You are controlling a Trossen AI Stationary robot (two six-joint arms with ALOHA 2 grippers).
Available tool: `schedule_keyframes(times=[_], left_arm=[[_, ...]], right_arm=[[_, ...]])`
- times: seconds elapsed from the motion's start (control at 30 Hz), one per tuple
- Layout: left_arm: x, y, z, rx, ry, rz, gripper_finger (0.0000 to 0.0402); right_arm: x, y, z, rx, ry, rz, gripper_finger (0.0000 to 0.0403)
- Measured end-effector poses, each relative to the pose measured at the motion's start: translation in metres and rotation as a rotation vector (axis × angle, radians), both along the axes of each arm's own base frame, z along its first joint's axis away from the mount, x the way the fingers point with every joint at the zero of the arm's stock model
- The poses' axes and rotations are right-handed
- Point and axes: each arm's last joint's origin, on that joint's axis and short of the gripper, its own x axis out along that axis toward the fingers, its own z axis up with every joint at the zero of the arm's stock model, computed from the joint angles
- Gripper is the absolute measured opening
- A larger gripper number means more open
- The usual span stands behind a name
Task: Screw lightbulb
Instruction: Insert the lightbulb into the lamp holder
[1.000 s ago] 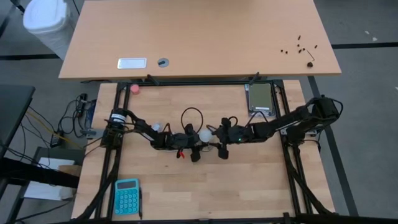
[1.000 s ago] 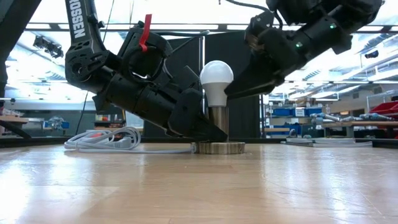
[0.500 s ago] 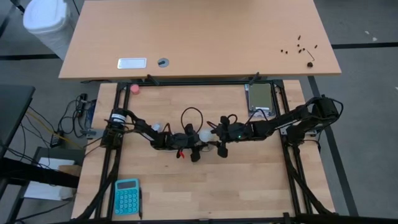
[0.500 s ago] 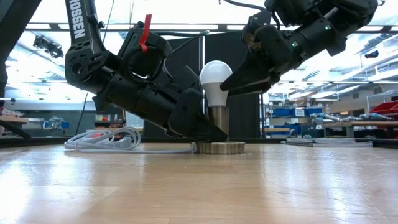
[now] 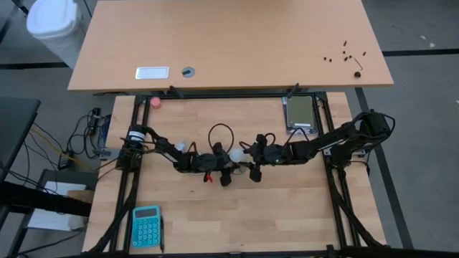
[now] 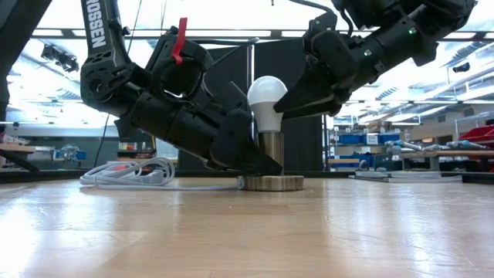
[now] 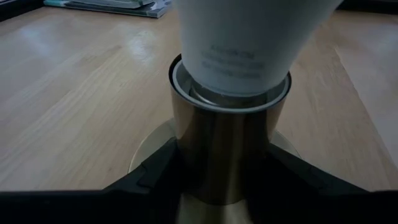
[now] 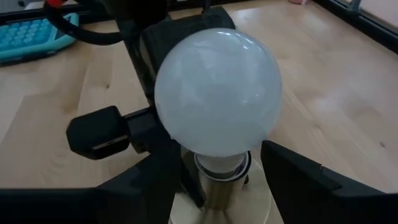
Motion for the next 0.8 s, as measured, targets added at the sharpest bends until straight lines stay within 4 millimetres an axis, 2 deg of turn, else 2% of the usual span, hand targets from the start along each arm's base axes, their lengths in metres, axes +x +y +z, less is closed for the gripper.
schedule_keyframes(times=[0.13,0.23,0.33,0.5,0.63,0.8], left_arm=[[0.0,0.0,0.0,0.002,-0.002,0.018,0.0194],[0.0,0.0,0.0,0.011,0.002,0.013,0.0194],[0.0,0.0,0.0,0.023,0.007,0.004,0.0194],[0.0,0.0,0.0,0.014,0.007,-0.027,0.0194],[0.001,-0.002,0.0,0.0,0.007,-0.099,0.0194],[0.001,-0.005,0.0,-0.015,0.008,-0.178,0.0194]], right_arm=[[0.0,0.0,0.0,-0.003,0.002,0.0,0.0235],[-0.001,-0.001,-0.001,-0.08,0.034,0.051,0.0235],[0.0,-0.01,-0.003,-0.131,0.064,0.115,0.0235],[-0.001,-0.028,-0.006,-0.082,0.103,0.268,0.0235],[-0.002,-0.035,-0.007,-0.034,0.097,0.432,0.0235],[-0.003,-0.043,-0.007,-0.036,0.073,0.537,0.0235]])
